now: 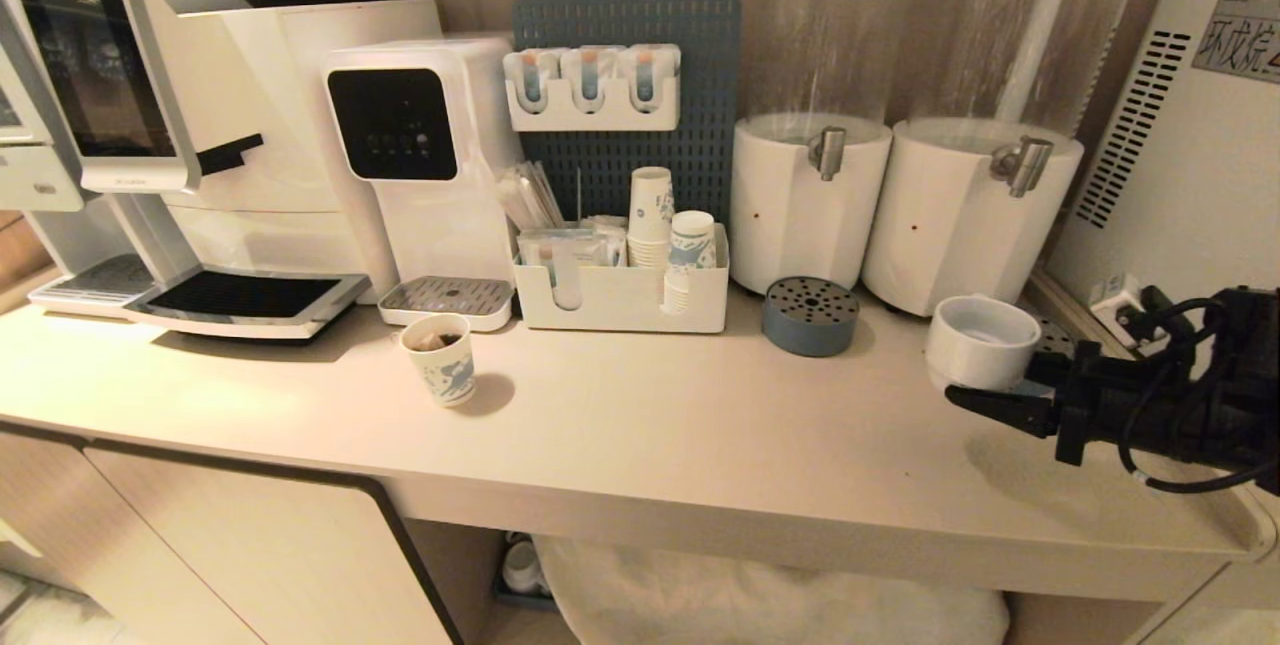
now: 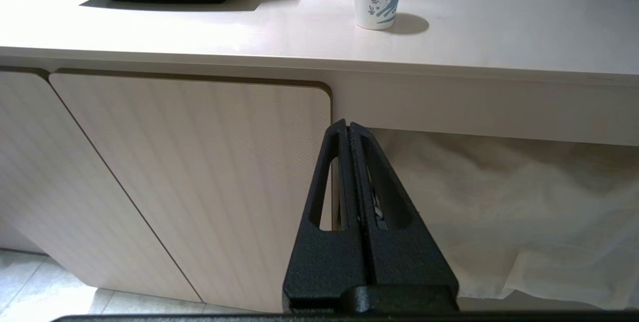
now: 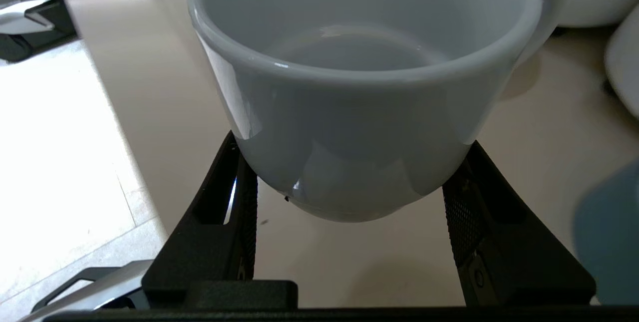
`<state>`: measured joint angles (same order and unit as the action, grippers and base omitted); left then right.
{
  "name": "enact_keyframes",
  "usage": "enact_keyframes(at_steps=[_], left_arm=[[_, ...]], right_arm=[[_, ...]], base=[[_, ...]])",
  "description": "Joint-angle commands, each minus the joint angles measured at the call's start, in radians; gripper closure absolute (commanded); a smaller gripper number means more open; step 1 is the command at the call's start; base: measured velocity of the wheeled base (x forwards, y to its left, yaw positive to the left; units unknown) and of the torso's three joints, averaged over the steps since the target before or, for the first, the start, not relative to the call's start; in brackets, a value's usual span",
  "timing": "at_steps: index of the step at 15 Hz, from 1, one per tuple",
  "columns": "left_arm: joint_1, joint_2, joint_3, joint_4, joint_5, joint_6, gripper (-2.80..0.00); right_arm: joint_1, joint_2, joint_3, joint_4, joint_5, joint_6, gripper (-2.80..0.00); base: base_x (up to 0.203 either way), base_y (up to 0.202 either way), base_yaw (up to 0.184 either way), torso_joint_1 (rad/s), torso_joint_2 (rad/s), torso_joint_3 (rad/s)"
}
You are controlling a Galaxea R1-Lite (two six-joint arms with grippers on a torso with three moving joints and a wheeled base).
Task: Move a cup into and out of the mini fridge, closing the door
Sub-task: Place the ceramic cup on the table
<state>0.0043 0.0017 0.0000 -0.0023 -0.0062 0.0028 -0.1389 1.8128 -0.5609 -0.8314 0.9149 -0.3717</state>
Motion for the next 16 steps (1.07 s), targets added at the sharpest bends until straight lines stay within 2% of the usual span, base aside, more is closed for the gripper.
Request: enact_keyframes(at_steps=[1, 5, 14, 16], left_arm=[[0.000, 0.000, 0.000, -0.001, 0.000, 0.000, 0.00], [0.000, 0.000, 0.000, -0.002, 0.000, -0.007, 0.00], [0.000, 0.000, 0.000, -0.002, 0.000, -0.012, 0.00], [0.000, 0.000, 0.000, -0.002, 0.000, -0.012, 0.00]], right_arm=[[0.026, 0.149, -0.037, -0.030, -0.006, -0.002, 0.00], [0.041, 0.280, -0.101, -0.114, -0.034, -0.001, 0.00], [0.039, 0.399, -0.203, -0.106, -0.071, 0.016, 0.00], [0.039, 0.410, -0.216, -0.107, -0.077, 0.040, 0.00]], base=[[0.000, 0.000, 0.000, 0.000, 0.00, 0.000], [0.000, 0.000, 0.000, 0.000, 0.00, 0.000], [0.000, 0.000, 0.000, 0.000, 0.00, 0.000], [0.000, 0.000, 0.000, 0.000, 0.00, 0.000]])
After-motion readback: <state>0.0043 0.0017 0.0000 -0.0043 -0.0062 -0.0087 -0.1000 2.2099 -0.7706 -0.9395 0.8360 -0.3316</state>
